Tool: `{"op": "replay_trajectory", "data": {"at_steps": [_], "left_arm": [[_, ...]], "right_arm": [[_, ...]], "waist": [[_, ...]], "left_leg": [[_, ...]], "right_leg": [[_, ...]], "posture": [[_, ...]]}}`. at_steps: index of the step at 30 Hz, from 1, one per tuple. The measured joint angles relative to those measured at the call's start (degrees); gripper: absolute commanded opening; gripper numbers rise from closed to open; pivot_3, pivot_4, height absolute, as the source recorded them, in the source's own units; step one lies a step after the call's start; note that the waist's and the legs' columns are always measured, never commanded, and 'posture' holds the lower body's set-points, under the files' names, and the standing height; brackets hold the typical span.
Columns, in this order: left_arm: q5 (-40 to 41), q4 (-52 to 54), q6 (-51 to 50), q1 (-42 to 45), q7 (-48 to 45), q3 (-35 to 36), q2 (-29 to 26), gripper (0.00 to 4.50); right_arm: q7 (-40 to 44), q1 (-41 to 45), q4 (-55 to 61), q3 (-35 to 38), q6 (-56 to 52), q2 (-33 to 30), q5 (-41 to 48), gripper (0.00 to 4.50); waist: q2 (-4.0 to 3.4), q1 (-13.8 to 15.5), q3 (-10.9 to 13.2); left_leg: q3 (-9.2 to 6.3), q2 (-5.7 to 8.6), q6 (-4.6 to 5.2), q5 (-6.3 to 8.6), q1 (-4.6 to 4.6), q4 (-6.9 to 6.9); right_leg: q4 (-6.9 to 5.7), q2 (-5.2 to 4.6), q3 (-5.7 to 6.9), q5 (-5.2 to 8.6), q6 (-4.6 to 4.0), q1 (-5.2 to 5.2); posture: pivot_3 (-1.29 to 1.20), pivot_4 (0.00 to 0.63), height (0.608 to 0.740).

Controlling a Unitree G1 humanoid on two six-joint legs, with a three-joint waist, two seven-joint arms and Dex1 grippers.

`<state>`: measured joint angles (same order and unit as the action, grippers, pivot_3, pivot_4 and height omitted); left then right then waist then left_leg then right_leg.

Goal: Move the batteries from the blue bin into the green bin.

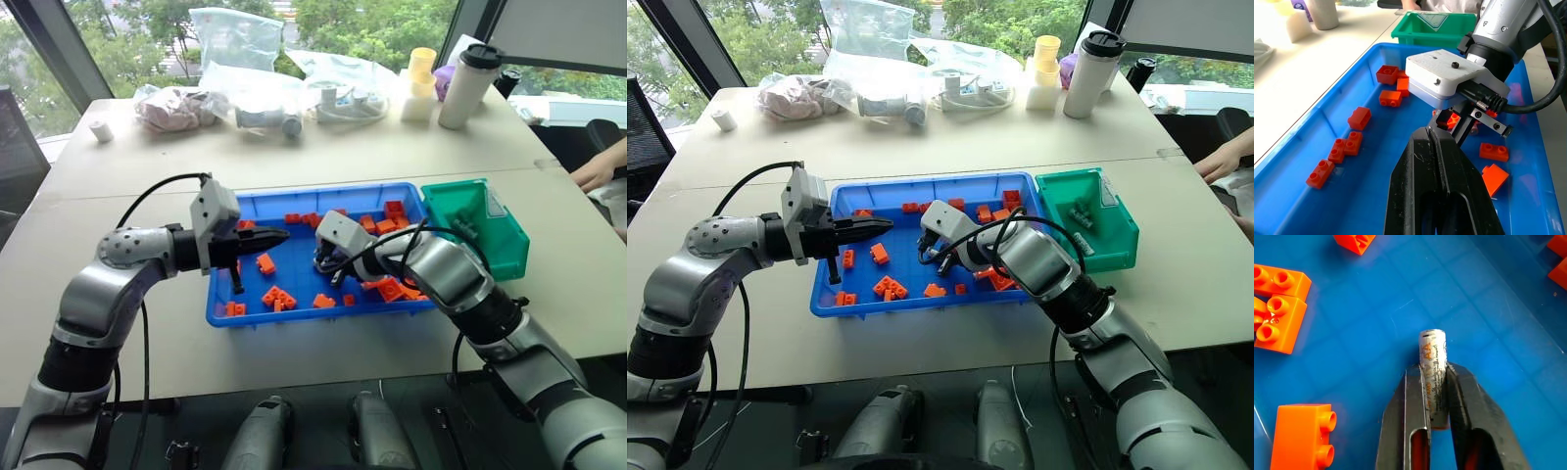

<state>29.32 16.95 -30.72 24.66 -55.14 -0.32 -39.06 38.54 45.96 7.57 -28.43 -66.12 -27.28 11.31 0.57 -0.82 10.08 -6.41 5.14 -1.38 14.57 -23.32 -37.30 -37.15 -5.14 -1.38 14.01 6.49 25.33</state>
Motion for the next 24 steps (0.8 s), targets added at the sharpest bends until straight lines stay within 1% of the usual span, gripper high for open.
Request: {"op": "replay_trajectory", "data": {"at_steps": [2, 4, 6, 8, 10, 12, 14, 17, 19, 20, 24], "left_arm": [[0.0, -0.04, 0.06, 0.01, -0.01, -0.03, 0.04, 0.0], [-0.01, -0.13, 0.16, 0.1, -0.03, -0.09, 0.37, 0.0], [-0.02, -0.39, 0.23, 0.25, -0.11, -0.19, 0.51, 0.0], [-0.05, -0.81, 0.36, 0.44, -0.38, -0.37, 0.66, 0.0], [-0.15, -1.39, 0.73, 0.72, -0.87, -0.78, 0.93, 0.0], [-0.26, -1.95, 1.23, 0.92, -1.2, -0.94, 1.0, 0.0], [-0.59, -2.71, 1.57, 1.26, -1.68, -1.21, 1.18, 0.0], [-0.88, -3.61, 2.57, 2.53, -2.36, -1.51, 1.59, 0.0], [-1.25, -4.28, 3.08, 3.4, -2.87, -1.78, 1.93, 0.0], [-1.33, -4.74, 3.3, 3.44, -3.18, -1.92, 1.99, 0.0], [-1.67, -5.67, 3.64, 3.47, -3.57, -2.57, 2.24, 0.0]], "right_arm": [[-0.29, 0.82, 0.32, 4.74, -1.07, 0.14, 1.36, 0.07], [-1.48, 3.41, 1.39, 11.79, -2.07, -1.1, 2.07, 0.07], [-2.81, 5.88, 2.3, 18.17, -2.79, -4.31, 2.14, 0.07], [-3.54, 6.19, 2.64, 23.02, -4.37, -8.19, 2.21, 0.07], [-4.34, 4.32, 2.46, 27.34, -6.28, -14.08, 1.92, 0.07], [-4.71, 0.68, 2.42, 30.72, -6.73, -18.94, 1.21, 0.07], [-4.99, -3.34, 2.61, 32.83, -6.79, -21.48, 1.15, 0.07], [-5.03, -8.1, 2.94, 34.21, -7.56, -23.2, 1.35, 0.07], [-4.98, -10.03, 3.6, 35.23, -8.46, -23.28, 2.0, 1.06], [-4.9, -10.4, 3.85, 35.61, -8.57, -23.27, 2.53, 1.43], [-4.88, -11.36, 5.28, 36.21, -8.56, -23.31, 3.63, 3.47]], "waist": [[-0.01, 0.0, 0.0], [-0.01, 0.13, 0.0], [0.0, 0.35, 0.0], [0.01, 0.45, -0.01], [0.01, 0.69, 0.0], [0.01, 0.95, 0.0], [0.01, 0.57, 0.0], [0.0, -0.07, 0.0], [-0.02, -0.18, -0.01], [-0.02, -0.17, 0.0], [-0.02, 0.14, 0.0]], "left_leg": [[0.0, 0.0, 0.0, 0.0, 0.0, 0.0], [0.0, 0.0, 0.0, 0.0, -0.01, 0.01], [-0.02, 0.02, 0.01, 0.01, -0.01, 0.01], [-0.02, 0.02, 0.03, 0.02, -0.01, 0.01], [0.0, 0.05, 0.29, 0.17, -0.02, 0.01], [0.07, 0.04, 0.36, 0.21, -0.02, 0.02], [0.13, -0.01, 0.36, 0.21, 0.01, 0.04], [0.14, -0.04, 0.36, 0.21, 0.02, 0.05], [0.16, -0.05, 0.36, 0.21, 0.03, 0.07], [0.16, -0.05, 0.36, 0.21, 0.03, 0.07], [0.15, -0.03, 0.37, 0.21, 0.02, 0.02]], "right_leg": [[-0.01, 0.0, 0.0, 0.0, 0.0, 0.02], [-0.01, 0.0, 0.0, 0.0, 0.0, 0.02], [0.03, -0.01, 0.02, 0.0, 0.0, -0.02], [0.07, -0.02, 0.03, 0.0, 0.0, -0.06], [0.1, -0.06, 0.04, 0.0, 0.0, -0.06], [0.11, -0.06, 0.02, 0.0, 0.0, -0.04], [0.09, -0.03, -0.02, 0.0, 0.0, -0.04], [0.05, -0.01, -0.05, 0.0, 0.0, -0.03], [0.03, 0.0, -0.06, 0.0, 0.0, -0.02], [0.03, 0.0, -0.07, 0.0, 0.0, -0.02], [0.04, -0.01, -0.06, 0.0, 0.0, -0.04]], "posture": [[0.0, 0.15, 0.74], [0.0, 0.15, 0.74], [0.0, 0.15, 0.74], [0.0, 0.15, 0.74], [0.0, 0.15, 0.74], [0.0, 0.15, 0.74], [0.0, 0.15, 0.74], [0.0, 0.15, 0.74], [0.0, 0.15, 0.74], [0.0, 0.15, 0.74], [0.0, 0.15, 0.74]]}}
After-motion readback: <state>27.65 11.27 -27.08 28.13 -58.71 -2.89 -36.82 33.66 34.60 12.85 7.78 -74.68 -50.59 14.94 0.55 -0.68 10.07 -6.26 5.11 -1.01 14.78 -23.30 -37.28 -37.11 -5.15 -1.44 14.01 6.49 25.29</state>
